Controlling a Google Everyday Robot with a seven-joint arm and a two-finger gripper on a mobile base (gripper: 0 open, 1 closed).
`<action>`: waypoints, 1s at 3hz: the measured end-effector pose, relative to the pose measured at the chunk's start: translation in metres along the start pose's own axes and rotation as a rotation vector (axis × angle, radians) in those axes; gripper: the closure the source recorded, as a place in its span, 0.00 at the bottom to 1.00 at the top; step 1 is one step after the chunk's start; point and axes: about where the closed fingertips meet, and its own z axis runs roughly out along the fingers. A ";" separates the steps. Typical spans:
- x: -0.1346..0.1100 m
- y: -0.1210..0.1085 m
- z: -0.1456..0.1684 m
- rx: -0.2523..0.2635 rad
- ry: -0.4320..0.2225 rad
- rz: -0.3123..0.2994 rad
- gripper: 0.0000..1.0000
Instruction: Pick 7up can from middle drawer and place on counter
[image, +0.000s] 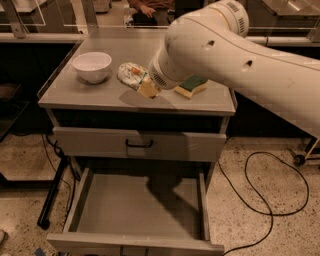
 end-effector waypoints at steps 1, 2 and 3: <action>-0.014 -0.004 0.016 -0.022 0.025 -0.025 1.00; -0.020 -0.004 0.033 -0.049 0.048 -0.041 1.00; -0.022 -0.008 0.050 -0.071 0.076 -0.043 1.00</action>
Offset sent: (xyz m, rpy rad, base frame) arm 0.0448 0.0329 -0.0173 -0.0697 0.0853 0.0598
